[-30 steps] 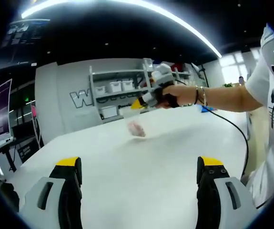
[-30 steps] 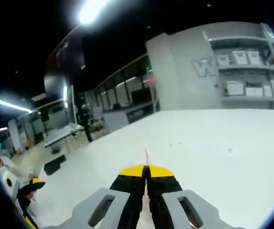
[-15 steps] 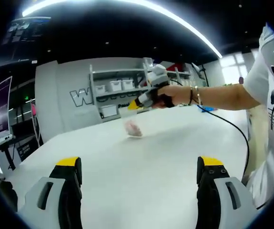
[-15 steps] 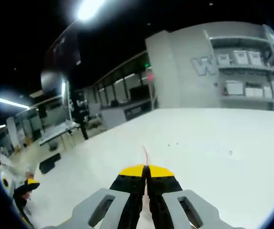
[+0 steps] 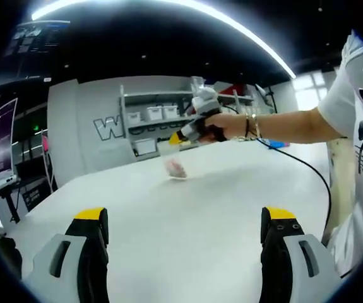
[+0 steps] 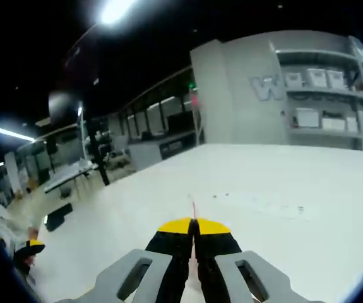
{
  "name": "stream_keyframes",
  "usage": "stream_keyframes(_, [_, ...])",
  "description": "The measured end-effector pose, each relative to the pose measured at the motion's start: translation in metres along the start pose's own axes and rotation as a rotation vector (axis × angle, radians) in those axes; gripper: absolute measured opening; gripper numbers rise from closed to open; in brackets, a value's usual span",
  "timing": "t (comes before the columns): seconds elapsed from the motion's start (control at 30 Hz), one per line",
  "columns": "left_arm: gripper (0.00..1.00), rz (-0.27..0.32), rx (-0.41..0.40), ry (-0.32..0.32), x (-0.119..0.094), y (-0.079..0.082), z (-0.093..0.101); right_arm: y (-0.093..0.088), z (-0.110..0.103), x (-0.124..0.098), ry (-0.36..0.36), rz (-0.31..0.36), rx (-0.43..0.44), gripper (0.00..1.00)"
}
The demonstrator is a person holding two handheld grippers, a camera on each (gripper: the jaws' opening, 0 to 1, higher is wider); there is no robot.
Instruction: Open the resealable bag by pulling the two sides of the seal apart until the entire bag opening is separated and visibly accessible.
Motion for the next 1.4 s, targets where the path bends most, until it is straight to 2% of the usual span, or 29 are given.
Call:
stream_keyframes(0.5, [1.00, -0.003, -0.005, 0.009, 0.000, 0.000, -0.002, 0.011, 0.016, 0.023, -0.040, -0.011, 0.003, 0.00])
stream_keyframes(1.03, [1.00, -0.012, -0.008, 0.021, -0.003, -0.003, -0.006, 0.024, 0.022, 0.050, -0.063, -0.012, -0.021, 0.00])
stream_keyframes(1.4, [1.00, -0.022, -0.014, 0.022, 0.001, -0.006, -0.009, 0.024, 0.034, 0.068, -0.090, -0.027, -0.046, 0.00])
Point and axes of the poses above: the point that each gripper's makers call its tool centre point, and the gripper's own axes: x roughly forward along the fingers, z roughly to its right, y roughly out of its top, the point moved 7 cm from there along -x, roughly backward along the fingers, and after that the axes turned 14 degrees about -y, right-handed, at the moved point
